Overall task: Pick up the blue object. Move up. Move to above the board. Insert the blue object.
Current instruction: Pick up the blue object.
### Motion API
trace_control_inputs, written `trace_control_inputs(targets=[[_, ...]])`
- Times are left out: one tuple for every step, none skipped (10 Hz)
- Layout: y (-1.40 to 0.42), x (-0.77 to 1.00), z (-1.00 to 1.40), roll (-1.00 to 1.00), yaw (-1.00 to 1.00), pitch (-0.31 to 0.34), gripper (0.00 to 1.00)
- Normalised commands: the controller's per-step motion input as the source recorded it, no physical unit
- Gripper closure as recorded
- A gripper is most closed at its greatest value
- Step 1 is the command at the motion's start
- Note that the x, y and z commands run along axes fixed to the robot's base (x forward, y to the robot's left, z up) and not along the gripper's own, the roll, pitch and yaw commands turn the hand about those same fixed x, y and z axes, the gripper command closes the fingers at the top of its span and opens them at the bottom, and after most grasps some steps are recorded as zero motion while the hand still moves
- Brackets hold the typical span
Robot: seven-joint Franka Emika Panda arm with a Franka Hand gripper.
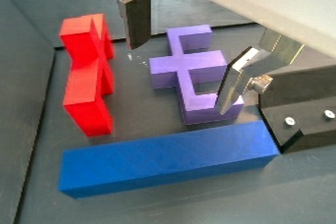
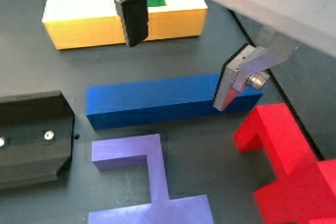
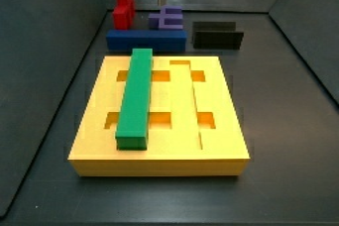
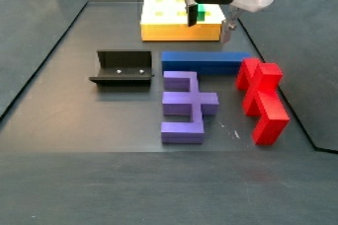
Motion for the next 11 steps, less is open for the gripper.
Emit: trace_control_inputs(targets=[[0.0, 0.01, 0.07, 0.0, -0.47, 0.0, 0.0], [0.0, 0.01, 0.07, 0.0, -0.47, 0.0, 0.0], [0.0, 0.0, 0.05, 0.0, -0.46, 0.0, 0.0], [0.0, 0.0, 0.02, 0.0, -0.44, 0.0, 0.0], [0.0, 0.0, 0.0, 0.0, -0.39, 0.0, 0.0], [0.0, 0.0, 0.0, 0.0, -0.33, 0.0, 0.0], [-0.01, 0.01, 0.0, 0.0, -0.33, 0.0, 0.0], [0.0, 0.0, 0.0, 0.0, -0.41, 0.0, 0.0], [-0.03, 0.0, 0.0, 0.0, -0.65, 0.0, 0.0], [-0.04, 0.0, 0.0, 0.0, -0.69, 0.0, 0.0], [-0.12, 0.15, 0.0, -0.02, -0.52, 0.0, 0.0]])
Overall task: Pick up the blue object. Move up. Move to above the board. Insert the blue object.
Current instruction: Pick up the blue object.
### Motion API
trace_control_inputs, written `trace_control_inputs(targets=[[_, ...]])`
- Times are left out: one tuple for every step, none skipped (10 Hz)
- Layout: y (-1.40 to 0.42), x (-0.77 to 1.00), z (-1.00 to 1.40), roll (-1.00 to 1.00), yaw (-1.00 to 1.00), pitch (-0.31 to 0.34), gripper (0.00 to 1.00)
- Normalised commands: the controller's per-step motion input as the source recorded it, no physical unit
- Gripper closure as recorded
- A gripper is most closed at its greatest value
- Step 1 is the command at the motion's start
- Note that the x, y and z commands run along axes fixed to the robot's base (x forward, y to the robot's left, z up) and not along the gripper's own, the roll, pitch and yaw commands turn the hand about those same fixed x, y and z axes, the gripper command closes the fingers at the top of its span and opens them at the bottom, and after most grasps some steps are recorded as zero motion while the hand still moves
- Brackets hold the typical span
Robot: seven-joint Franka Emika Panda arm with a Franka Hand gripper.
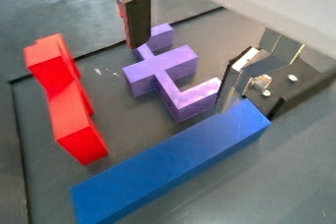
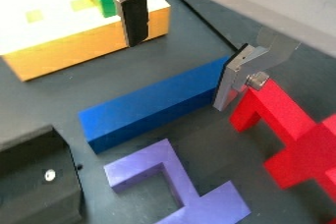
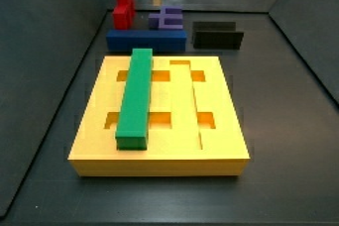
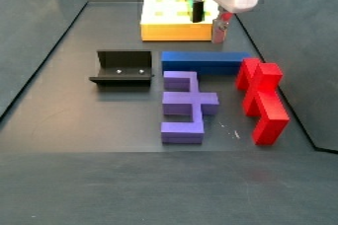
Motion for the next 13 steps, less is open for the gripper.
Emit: trace_control_inputs(targets=[[-0.2, 0.22, -0.11, 0.0, -0.55, 0.0, 0.0], [-0.22, 0.13, -0.21, 0.0, -0.51, 0.004, 0.0], [-0.23, 0.09, -0.24, 0.0, -0.4, 0.039, 0.0], [-0.19, 0.02, -0.29, 0.0, -0.4, 0.0, 0.0], [-0.12, 0.0, -0.21, 0.0, -0.32, 0.0, 0.0], [0.0, 0.0, -0.09, 0.0, -0.19, 0.0, 0.0], [0.0, 0.0, -0.03, 0.0, -0.07, 0.0, 0.0], [0.0, 0.0, -0.02, 0.0, -0.06, 0.0, 0.0], [0.0, 0.0, -0.03, 0.0, 0.0, 0.0, 0.0], [0.0, 0.05, -0.22, -0.04, 0.0, 0.0, 0.0], [0.0, 0.0, -0.53, -0.06, -0.05, -0.046, 0.0], [0.0, -0.01, -0.65, -0.01, -0.03, -0.059, 0.0], [-0.02, -0.13, -0.58, -0.03, -0.03, -0.071, 0.0]])
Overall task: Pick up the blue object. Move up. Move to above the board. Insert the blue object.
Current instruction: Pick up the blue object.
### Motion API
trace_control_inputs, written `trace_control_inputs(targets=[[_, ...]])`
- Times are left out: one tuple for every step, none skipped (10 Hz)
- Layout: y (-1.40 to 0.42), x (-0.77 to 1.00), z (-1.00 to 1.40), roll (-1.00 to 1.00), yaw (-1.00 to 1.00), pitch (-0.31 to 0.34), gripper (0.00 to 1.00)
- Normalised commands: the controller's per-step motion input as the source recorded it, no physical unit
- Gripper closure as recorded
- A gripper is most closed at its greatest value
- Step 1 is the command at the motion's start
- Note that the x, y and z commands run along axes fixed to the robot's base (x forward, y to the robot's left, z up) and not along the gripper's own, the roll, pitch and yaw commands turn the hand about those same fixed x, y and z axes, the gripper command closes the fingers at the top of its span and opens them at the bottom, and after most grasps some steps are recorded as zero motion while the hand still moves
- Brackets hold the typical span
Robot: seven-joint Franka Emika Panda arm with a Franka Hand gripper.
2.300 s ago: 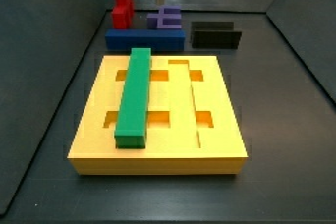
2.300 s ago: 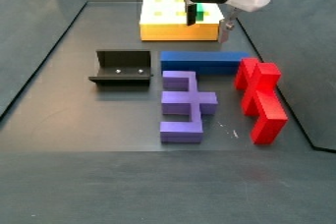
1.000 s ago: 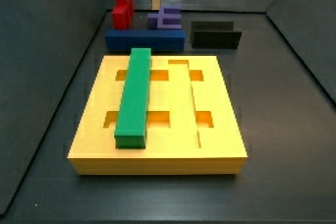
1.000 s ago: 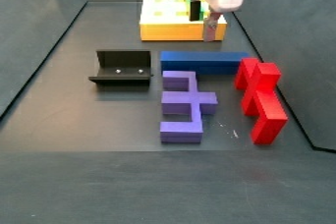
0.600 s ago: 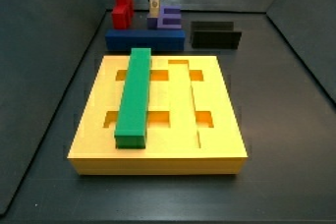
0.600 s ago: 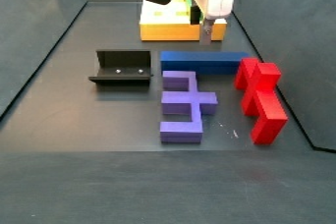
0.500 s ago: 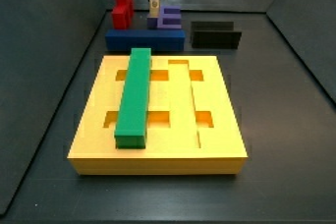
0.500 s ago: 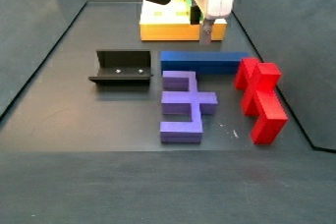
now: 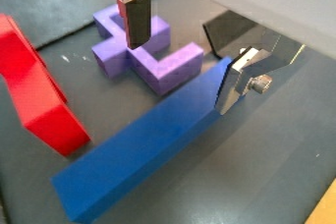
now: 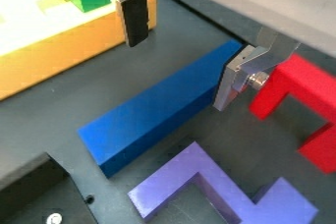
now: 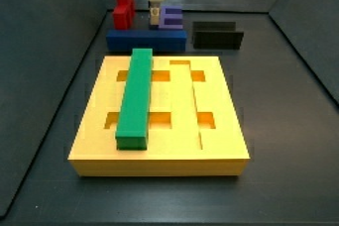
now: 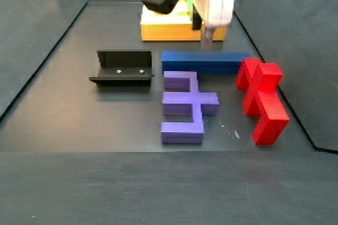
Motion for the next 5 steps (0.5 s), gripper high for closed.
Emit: trace_control_inputs(targets=[[-0.03, -0.34, -0.56, -0.01, -0.03, -0.13, 0.0], [-0.05, -0.3, -0.51, 0.0, -0.05, -0.133, 0.0], [-0.05, -0.18, -0.36, 0.03, -0.05, -0.093, 0.0], [-0.04, 0.0, -0.22, 0.04, -0.02, -0.019, 0.0], [0.0, 0.0, -0.21, 0.06, -0.05, 0.0, 0.0]])
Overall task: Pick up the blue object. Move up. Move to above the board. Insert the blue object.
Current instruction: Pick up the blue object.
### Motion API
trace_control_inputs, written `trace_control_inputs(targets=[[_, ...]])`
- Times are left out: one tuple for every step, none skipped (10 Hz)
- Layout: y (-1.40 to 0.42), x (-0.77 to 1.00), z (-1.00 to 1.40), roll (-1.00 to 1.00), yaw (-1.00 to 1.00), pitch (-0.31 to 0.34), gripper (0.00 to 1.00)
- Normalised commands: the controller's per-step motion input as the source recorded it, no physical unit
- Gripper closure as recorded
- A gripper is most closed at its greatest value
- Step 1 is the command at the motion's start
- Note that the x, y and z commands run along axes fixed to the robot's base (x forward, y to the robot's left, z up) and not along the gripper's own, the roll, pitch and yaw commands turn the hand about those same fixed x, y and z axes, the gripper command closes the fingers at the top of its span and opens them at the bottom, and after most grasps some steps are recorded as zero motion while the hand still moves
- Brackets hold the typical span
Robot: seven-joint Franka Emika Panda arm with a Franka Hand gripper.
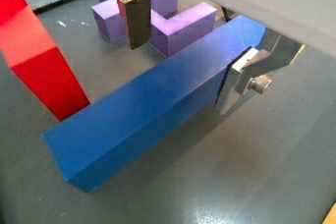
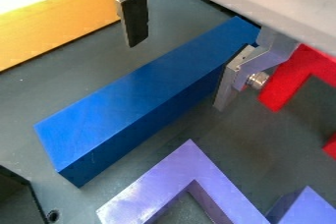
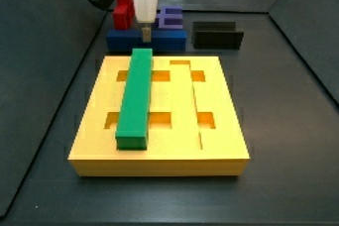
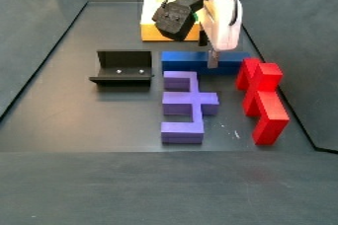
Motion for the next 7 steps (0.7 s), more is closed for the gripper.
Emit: trace_control_inputs(targets=[[0.0, 0.0, -0.25, 0.06, -0.03, 0.0, 0.0], [0.0, 0.0, -0.21, 0.02, -0.01, 0.0, 0.0], [0.0, 0.0, -0.21, 0.01, -0.01, -0.009, 0.0], [0.0, -0.06, -0.24, 0.0, -0.01, -0.027, 0.0], [0.0, -0.02, -0.11, 0.0, 0.0, 0.0, 0.0], [0.0, 0.0, 0.0, 0.0, 0.0, 0.0, 0.0], [0.0, 0.0, 0.0, 0.0, 0.0, 0.0, 1.0]])
